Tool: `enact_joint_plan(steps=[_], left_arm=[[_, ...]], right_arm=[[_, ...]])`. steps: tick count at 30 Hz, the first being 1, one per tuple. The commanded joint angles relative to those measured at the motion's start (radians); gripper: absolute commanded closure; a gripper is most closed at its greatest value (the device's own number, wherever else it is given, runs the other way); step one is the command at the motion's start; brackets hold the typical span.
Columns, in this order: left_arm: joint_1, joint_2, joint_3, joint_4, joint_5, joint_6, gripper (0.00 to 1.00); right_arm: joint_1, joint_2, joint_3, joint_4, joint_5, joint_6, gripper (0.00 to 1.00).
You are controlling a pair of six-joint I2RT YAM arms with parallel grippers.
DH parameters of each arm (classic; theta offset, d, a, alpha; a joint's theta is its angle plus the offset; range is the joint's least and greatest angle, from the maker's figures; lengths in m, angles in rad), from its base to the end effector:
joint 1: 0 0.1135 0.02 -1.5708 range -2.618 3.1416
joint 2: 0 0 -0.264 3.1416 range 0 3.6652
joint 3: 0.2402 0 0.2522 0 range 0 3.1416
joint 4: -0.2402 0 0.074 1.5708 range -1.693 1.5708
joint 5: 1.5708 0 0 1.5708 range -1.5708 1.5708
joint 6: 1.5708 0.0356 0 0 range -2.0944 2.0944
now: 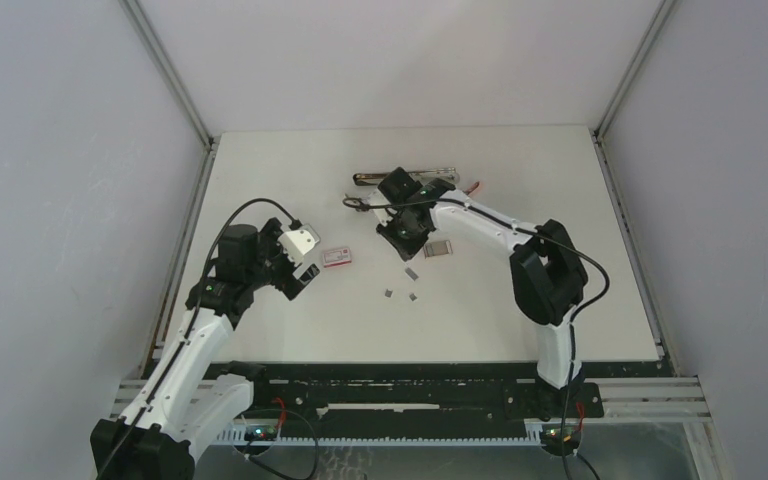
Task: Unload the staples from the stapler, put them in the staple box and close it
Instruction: Adjust the staple at the center of the board, then pick up the staple from the center of the board.
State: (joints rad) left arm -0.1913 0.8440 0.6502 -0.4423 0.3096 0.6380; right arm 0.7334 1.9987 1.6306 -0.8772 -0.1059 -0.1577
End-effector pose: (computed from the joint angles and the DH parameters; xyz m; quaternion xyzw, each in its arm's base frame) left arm 0.1779 -0.0455 0.2584 0.4189 0.7794 -0.0356 0.4646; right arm 0.3055 0.2804 0.2179 -0.4324 0.8855 0.0960 0.1403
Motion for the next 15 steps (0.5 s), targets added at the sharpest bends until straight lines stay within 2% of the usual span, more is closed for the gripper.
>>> enact_joint_plan(steps=[1, 2, 3, 4, 9, 12, 15], left_arm=[[0.007, -0.02, -0.022, 0.034, 0.011, -0.007, 0.0], [0.007, -0.022, -0.023, 0.037, 0.01, -0.008, 0.0], [0.007, -0.024, -0.024, 0.038, 0.009, -0.009, 0.0], [0.007, -0.027, -0.024, 0.04, 0.008, -0.009, 0.0], [0.006, -0.026, -0.023, 0.043, 0.002, -0.013, 0.0], [0.007, -0.028, -0.023, 0.044, 0.003, -0.015, 0.0], [0.007, -0.029, -0.023, 0.044, 0.002, -0.016, 0.0]], right_arm=[[-0.009, -0.13, -0.011, 0.051, -0.019, -0.11, 0.73], [-0.01, -0.151, -0.016, 0.058, -0.008, -0.117, 0.48], [-0.015, -0.175, -0.026, 0.07, -0.006, -0.122, 0.1], [-0.021, -0.203, -0.042, 0.091, 0.006, -0.122, 0.01], [-0.021, -0.341, -0.147, 0.236, 0.189, -0.154, 0.0], [-0.032, -0.369, -0.16, 0.302, 0.361, -0.137, 0.0], [-0.065, -0.397, -0.18, 0.312, 0.295, -0.203, 0.0]])
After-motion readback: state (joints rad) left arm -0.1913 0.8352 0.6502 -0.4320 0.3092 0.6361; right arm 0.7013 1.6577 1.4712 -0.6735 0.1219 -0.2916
